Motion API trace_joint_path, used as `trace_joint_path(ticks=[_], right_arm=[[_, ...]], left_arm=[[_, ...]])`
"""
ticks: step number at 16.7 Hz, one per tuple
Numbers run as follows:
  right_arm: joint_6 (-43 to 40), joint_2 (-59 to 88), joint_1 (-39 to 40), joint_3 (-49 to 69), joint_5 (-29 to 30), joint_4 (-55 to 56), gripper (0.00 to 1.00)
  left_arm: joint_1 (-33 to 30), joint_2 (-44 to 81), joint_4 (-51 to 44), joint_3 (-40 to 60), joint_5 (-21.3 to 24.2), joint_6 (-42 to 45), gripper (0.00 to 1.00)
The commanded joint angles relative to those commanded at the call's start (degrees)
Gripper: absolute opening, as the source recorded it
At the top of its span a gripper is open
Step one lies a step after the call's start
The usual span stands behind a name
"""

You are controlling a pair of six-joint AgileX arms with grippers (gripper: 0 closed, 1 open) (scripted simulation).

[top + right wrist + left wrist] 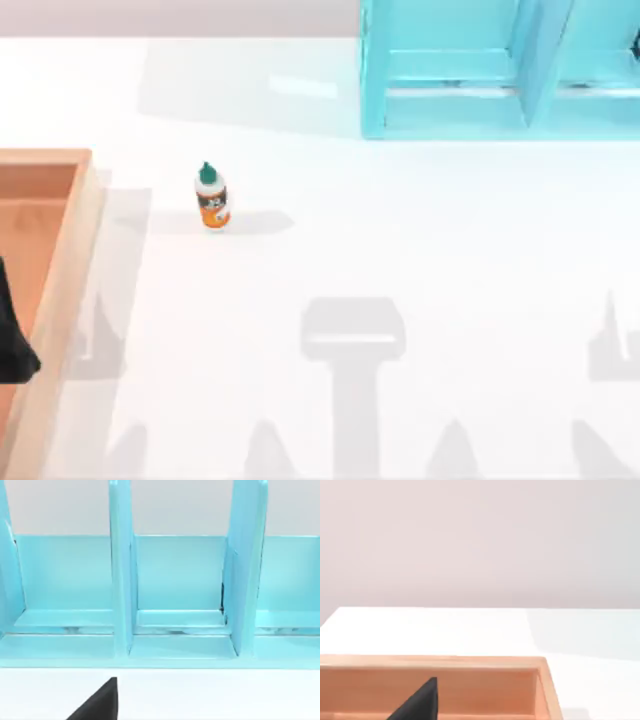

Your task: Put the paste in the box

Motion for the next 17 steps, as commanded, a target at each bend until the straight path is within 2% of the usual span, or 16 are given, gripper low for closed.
trace_joint_path(ticks=[4,7,12,17], right_arm=[[0.00,0.00,0.00,0.00,0.00,0.00,1.00],[0.00,0.00,0.00,0.00,0.00,0.00,1.00],[0.00,0.00,0.00,0.00,0.00,0.00,1.00],[0.00,0.00,0.00,0.00,0.00,0.00,1.00]], left_arm=[[-0.57,1.66,1.21,0.32,-0.44,-0.18,1.00],[-2.73,8.50,6.13,1.69,-2.29,-0.79,1.00],[-8.82,28.80,20.73,5.88,-8.00,-2.20,1.00],[-16.46,54.90,38.77,10.69,-15.38,-3.85,1.00]])
